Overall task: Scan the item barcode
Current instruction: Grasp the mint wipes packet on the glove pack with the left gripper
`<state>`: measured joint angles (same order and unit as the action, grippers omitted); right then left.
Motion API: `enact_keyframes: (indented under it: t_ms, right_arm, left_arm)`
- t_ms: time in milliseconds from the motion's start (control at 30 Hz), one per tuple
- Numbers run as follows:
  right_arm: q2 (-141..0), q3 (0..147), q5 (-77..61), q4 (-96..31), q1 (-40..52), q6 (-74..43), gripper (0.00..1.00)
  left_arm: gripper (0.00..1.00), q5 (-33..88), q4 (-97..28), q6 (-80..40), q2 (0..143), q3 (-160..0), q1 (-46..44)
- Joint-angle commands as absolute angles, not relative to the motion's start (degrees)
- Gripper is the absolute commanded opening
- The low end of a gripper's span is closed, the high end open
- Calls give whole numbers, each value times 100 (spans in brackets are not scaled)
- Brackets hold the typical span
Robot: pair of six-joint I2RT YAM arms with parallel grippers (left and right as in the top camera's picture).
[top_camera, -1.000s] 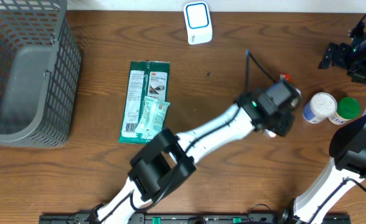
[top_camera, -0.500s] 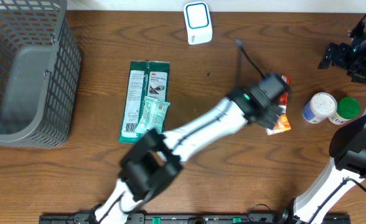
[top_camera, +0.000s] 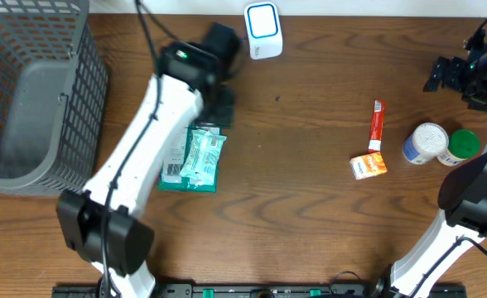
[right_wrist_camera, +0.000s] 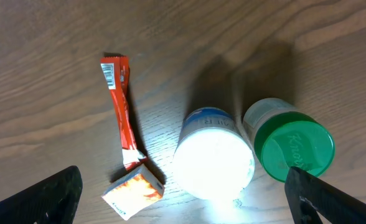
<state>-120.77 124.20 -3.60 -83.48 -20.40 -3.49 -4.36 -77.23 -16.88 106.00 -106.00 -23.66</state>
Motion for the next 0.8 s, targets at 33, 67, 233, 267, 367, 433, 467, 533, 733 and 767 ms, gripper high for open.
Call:
enact_keyframes:
  t_ms: [33,67,233,267,367,433,467,533,733,767]
  right_arm:
    - [-11963,12486,-344,-8353,-2038,-423,99]
    - [-11963,12486,-344,-8353,-2038,-423,99]
    - [-11963,12486,-344,-8353,-2038,-421,99]
    - [-11963,12486,-342,-8353,-2038,-421,99]
    - [-11963,12486,-344,-8353,-2038,-423,99]
    - [-11963,12486,-344,-8353,-2038,-421,99]
    - [-11963,12486,-342,-8353,-2038,-423,99]
    - [-11963,12486,-344,-8353,-2038,-421,99]
    - [-11963,12486,-342,-8353,-2038,-421,99]
    - [-11963,12486,-344,-8353,-2038,-423,99]
  left_arm:
    - [74,-493,-7789,-1391,10744,-10154,-1634]
    - [75,-344,-7752,-1302,10744,-9998,-1485]
    - [75,799,-7325,-548,10744,-9072,-897]
    - [75,963,-7185,-399,10744,-8864,-790]
    - [75,1559,-6790,-161,10744,-8350,-502]
    - [75,2274,-6486,82,10744,-8025,-325]
    - [75,2705,-6337,298,10744,-7870,-259]
    - [75,3291,-6073,556,10744,-7612,-202]
    - [75,3404,-5221,576,10744,-7129,-272]
    - [75,3385,-5052,574,10744,-7072,-290]
